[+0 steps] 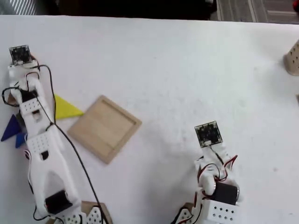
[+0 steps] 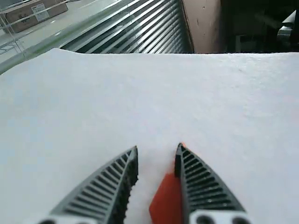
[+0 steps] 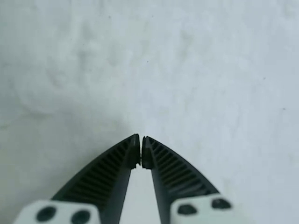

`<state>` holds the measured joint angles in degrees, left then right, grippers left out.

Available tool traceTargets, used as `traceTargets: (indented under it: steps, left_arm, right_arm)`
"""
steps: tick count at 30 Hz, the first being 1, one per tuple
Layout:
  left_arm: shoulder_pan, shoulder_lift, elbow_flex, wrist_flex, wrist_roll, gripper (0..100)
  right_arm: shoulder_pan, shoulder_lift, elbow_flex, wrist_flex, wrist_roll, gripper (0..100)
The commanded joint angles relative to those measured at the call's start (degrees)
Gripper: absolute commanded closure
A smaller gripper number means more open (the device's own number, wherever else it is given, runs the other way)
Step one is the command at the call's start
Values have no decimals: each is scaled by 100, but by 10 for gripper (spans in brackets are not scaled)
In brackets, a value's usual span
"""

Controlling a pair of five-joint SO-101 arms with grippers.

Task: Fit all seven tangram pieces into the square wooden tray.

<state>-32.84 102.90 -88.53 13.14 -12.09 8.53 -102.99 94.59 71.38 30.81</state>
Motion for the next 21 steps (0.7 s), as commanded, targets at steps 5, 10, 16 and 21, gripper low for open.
traceTargets:
  steps: [5, 10, 16, 21]
  left_arm:
    - [75, -1051, 563, 2927, -492, 846]
    - [110, -1692, 563, 4862, -501, 846]
    - [154, -2281, 545, 6356, -448, 846]
    - [-31, -2642, -466, 6541, 457, 846]
  right_arm:
    - [66, -48, -44, 31, 88, 981]
    - [66, -48, -44, 31, 88, 981]
    - [66, -48, -44, 31, 88, 981]
    - [66, -48, -44, 31, 88, 981]
